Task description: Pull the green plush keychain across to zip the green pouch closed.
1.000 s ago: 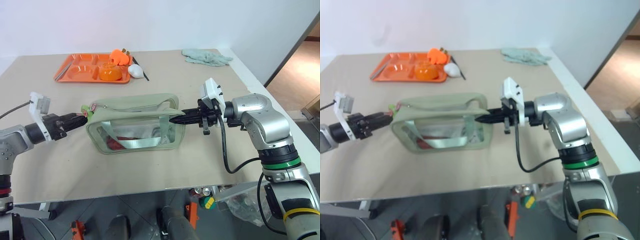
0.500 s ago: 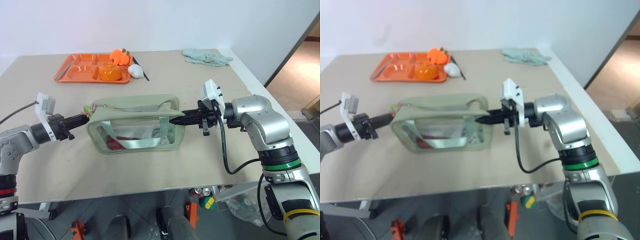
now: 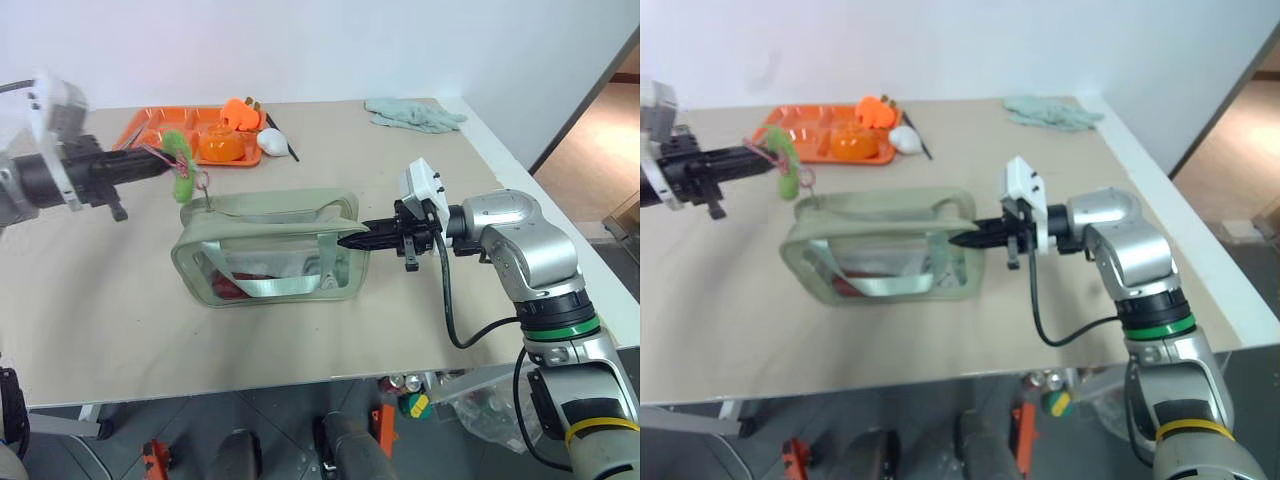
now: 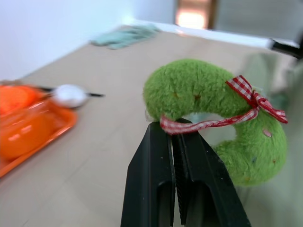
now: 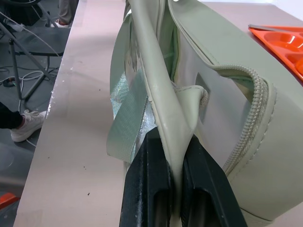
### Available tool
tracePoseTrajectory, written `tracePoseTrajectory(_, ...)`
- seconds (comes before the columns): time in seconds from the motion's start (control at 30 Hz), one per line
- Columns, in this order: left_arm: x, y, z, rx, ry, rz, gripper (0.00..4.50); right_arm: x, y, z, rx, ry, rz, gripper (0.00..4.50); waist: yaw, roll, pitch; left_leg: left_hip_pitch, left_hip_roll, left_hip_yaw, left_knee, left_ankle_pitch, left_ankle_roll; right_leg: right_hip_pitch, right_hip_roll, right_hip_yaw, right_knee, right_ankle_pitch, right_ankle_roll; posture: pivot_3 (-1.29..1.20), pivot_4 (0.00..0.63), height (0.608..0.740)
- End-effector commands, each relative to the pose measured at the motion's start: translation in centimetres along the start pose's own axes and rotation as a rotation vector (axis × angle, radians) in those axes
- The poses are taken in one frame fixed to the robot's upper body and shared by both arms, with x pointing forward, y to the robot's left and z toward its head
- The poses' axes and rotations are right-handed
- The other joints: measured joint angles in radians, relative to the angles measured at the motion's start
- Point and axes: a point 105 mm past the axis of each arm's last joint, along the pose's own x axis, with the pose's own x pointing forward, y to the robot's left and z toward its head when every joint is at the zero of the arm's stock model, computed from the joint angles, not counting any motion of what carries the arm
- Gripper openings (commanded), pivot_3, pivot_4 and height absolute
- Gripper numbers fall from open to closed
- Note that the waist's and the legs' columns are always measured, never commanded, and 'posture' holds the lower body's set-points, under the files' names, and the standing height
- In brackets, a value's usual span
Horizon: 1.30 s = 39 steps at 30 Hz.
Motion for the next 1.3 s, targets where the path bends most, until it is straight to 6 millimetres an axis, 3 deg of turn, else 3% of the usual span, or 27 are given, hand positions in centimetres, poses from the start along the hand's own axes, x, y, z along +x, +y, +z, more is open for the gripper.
tracePoseTrajectory(0.03,1.2,-2.3,2.1,0.135,0.014,-0.121,0.01,-0.3,-0.2,1.6,-0.060,-0.030,-0.012,0.00,0.000,0.000,0.000,0.000,0.000,0.000,0.000,0.000,0.000,0.000,0.000,0.000,0.000,0.000,0.000,0.00,0.150,0.740)
tracePoseTrajectory(0.2,2.7,-3.6,2.7,0.186,0.011,-0.194,0.01,-0.5,-0.1,1.6,-0.060,-0.030,-0.015,0.00,0.000,0.000,0.000,0.000,0.000,0.000,0.000,0.000,0.000,0.000,0.000,0.000,0.000,0.000,0.000,0.00,0.150,0.740)
tracePoseTrajectory(0.33,3.4,-3.1,2.9,0.204,-0.001,-0.174,0.01,-0.4,0.0,1.5,-0.060,-0.031,-0.014,0.00,0.001,0.000,0.000,0.000,0.000,-0.001,0.000,0.000,0.000,0.000,0.000,0.000,0.000,0.000,0.000,0.00,0.150,0.740)
tracePoseTrajectory(0.43,3.7,-2.0,3.0,0.179,-0.019,-0.130,0.97,-0.4,0.0,1.6,-0.060,-0.032,-0.014,0.00,0.000,0.000,0.000,0.000,0.000,0.000,0.000,0.000,0.000,0.000,0.000,0.000,0.000,0.000,0.000,0.00,0.150,0.740)
tracePoseTrajectory(0.6,3.5,-1.9,3.3,0.164,-0.031,-0.128,2.68,-0.4,0.0,1.6,-0.062,-0.033,-0.016,0.00,0.000,0.000,0.000,0.000,0.000,0.000,0.000,0.000,0.000,0.000,0.001,0.000,0.000,0.000,0.000,0.00,0.150,0.740)
tracePoseTrajectory(0.77,2.3,-2.2,5.0,0.100,-0.115,-0.142,4.31,-0.3,0.0,1.7,-0.062,-0.035,-0.015,0.00,0.000,0.000,0.000,0.000,0.000,0.000,0.000,0.000,0.000,0.000,0.001,0.000,0.000,0.000,0.000,0.00,0.150,0.740)
tracePoseTrajectory(0.8,1.9,-2.2,5.3,0.086,-0.128,-0.141,4.47,-0.3,0.0,1.6,-0.061,-0.036,-0.014,0.00,0.000,0.000,0.000,0.000,0.000,0.000,0.000,0.000,0.000,0.000,0.001,0.000,0.000,0.000,0.000,0.00,0.150,0.740)
tracePoseTrajectory(0.93,0.4,-1.8,6.2,0.033,-0.182,-0.099,4.47,-0.2,0.0,1.6,-0.059,-0.037,-0.011,0.00,0.000,0.000,0.000,0.000,0.000,-0.001,0.000,0.000,0.000,0.000,0.001,0.000,0.000,0.000,0.000,0.00,0.150,0.740)
tracePoseTrajectory(1.03,-1.9,-1.9,5.8,-0.035,-0.169,-0.093,4.47,0.0,0.1,1.5,-0.057,-0.040,-0.009,0.00,-0.005,0.000,0.000,0.000,0.001,0.000,0.000,0.000,0.000,0.000,0.001,0.000,0.000,0.000,0.000,0.00,0.150,0.740)
tracePoseTrajectory(1.1,-3.5,-2.1,4.7,-0.093,-0.127,-0.084,4.47,0.0,0.1,1.5,-0.054,-0.042,-0.007,0.00,-0.008,0.000,0.000,0.001,0.001,0.000,-0.001,0.000,0.000,-0.001,0.001,0.001,0.000,0.000,0.000,0.00,0.150,0.740)
tracePoseTrajectory(1.3,-6.8,-3.7,-1.8,-0.190,0.142,-0.044,4.47,0.1,0.1,1.4,-0.051,-0.042,-0.001,0.00,-0.005,0.001,0.000,0.001,0.002,-0.001,-0.001,0.000,0.000,0.000,0.002,-0.001,0.001,-0.002,-0.003,0.00,0.150,0.740)
